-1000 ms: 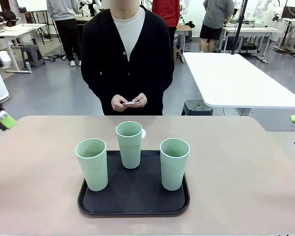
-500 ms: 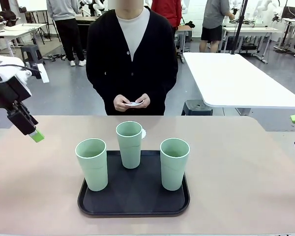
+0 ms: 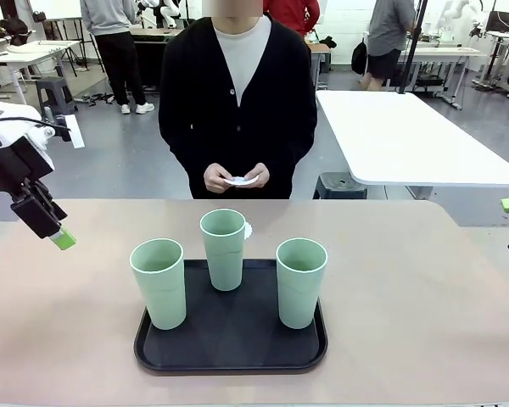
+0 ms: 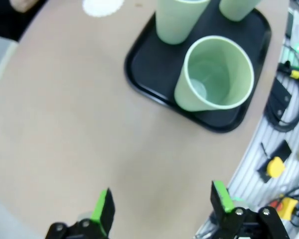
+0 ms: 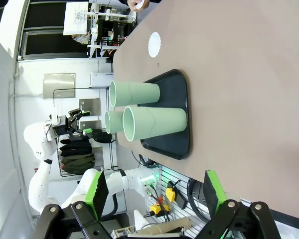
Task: Place coasters on the table and set cups on them.
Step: Pick up one Reusable plastic cup and place it on a coaster set by the human.
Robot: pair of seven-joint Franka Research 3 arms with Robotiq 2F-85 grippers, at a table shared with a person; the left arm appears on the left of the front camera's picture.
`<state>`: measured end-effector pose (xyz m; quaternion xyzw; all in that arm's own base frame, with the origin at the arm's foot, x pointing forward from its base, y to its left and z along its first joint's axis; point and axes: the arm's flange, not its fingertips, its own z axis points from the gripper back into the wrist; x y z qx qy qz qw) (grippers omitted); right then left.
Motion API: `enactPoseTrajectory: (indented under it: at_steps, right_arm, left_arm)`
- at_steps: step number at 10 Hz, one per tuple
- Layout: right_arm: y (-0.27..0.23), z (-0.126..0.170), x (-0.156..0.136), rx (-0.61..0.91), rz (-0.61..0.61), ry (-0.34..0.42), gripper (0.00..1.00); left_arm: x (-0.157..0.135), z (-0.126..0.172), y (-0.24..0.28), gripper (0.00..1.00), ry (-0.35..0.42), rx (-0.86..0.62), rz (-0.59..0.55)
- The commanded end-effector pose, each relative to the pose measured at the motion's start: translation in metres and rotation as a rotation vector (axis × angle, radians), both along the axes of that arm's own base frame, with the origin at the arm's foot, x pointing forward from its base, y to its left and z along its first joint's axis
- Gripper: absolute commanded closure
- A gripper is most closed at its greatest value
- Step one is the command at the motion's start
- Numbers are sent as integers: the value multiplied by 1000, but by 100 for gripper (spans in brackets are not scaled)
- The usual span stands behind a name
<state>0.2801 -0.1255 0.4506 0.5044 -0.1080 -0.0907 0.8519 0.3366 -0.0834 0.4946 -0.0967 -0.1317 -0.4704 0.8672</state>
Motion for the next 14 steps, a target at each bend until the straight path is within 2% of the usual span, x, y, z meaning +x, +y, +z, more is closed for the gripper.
enactPoseTrajectory:
  at_steps: [1,2,3,5,6,8,11,14]
  right_arm:
    - [0,0,0,11,4,-4,0]
    - [0,0,0,11,4,-4,0]
    - [0,0,0,11,4,-4,0]
    - [0,0,0,11,4,-4,0]
    - [0,0,0,11,4,-4,0]
    - [0,0,0,11,4,-4,0]
    - [0,0,0,11,4,-4,0]
    - [0,0,0,11,4,-4,0]
  left_arm:
    - [0,0,-1,0,0,4,-2]
    - [19,-21,21,0,-13,-111,-242]
    - [39,-36,38,0,-26,-243,-402]
    - [69,-55,47,0,-64,-435,-572]
    - [71,-64,41,0,-60,-499,-625]
    - [64,-80,39,0,-104,-618,-680]
    - [58,-111,47,0,-68,-688,-667]
    - [52,-127,52,0,-116,-755,-688]
